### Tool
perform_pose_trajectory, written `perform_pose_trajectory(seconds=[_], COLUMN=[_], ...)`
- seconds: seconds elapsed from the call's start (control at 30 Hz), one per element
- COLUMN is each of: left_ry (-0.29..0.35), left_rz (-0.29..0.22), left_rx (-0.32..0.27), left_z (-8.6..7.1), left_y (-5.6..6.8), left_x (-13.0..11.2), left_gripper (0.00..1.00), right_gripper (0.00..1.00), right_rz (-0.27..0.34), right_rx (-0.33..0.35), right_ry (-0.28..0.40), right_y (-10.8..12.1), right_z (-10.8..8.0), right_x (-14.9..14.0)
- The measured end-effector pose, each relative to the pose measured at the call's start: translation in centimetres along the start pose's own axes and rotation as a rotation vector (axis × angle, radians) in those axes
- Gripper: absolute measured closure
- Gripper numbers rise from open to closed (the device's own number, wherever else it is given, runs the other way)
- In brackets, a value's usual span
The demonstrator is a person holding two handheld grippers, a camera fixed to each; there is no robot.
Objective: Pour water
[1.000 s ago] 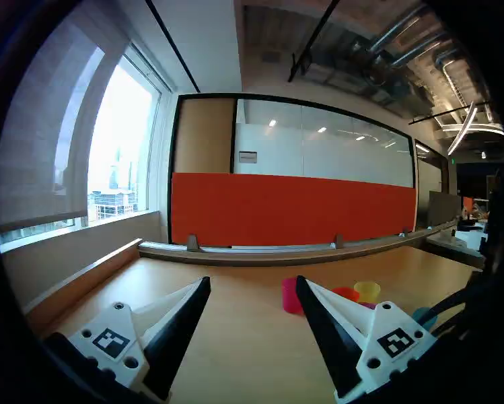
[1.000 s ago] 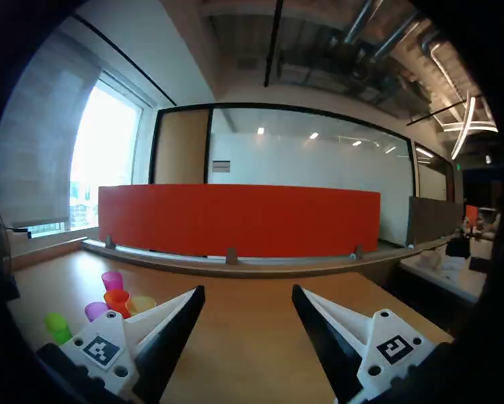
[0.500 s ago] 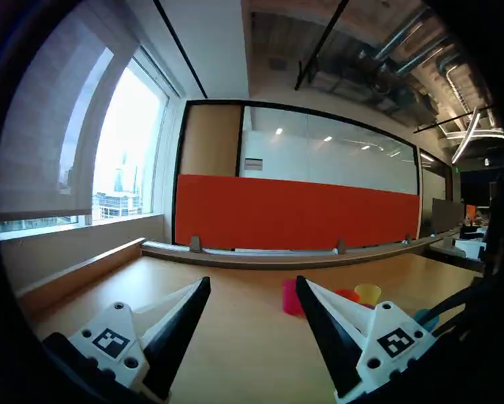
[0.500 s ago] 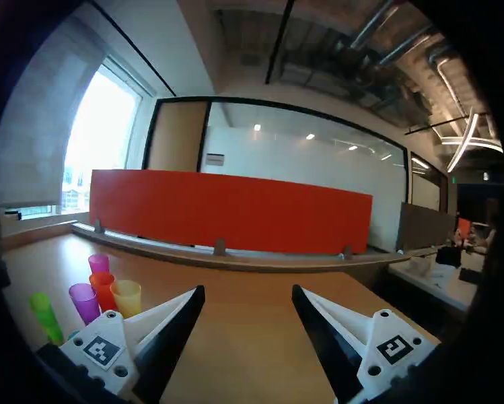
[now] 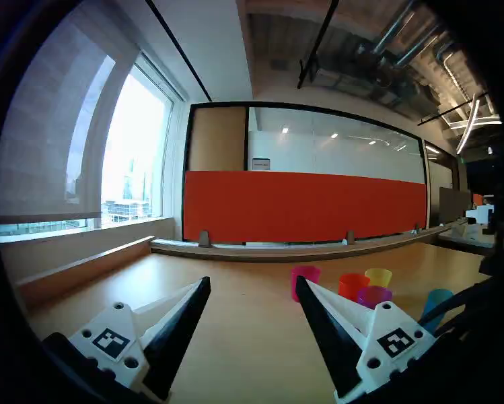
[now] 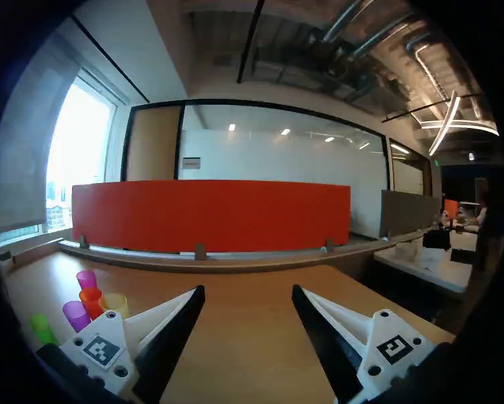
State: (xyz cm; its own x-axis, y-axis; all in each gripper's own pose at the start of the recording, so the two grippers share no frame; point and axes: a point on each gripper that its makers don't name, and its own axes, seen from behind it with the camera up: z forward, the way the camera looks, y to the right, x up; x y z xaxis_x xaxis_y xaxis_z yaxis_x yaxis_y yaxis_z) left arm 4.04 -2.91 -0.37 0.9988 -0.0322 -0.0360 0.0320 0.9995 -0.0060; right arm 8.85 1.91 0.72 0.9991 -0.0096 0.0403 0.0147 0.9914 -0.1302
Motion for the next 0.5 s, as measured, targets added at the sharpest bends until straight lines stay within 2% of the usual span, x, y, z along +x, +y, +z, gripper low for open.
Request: perform_pose_trajectory(seconds=[0.5], left_ry=[0.019], left_rz=[-0.044], left_rx=[0.015], left_z=[-0.2], left_y=[0.9], left_x=[-1.3], left_gripper=[0.06], right_gripper=[0.00], right_rz=[0.001], right_rx=[-0.013], right_ry=[0.011], right_y=[0.7], right_z=[-0.4], right_x=[1.0])
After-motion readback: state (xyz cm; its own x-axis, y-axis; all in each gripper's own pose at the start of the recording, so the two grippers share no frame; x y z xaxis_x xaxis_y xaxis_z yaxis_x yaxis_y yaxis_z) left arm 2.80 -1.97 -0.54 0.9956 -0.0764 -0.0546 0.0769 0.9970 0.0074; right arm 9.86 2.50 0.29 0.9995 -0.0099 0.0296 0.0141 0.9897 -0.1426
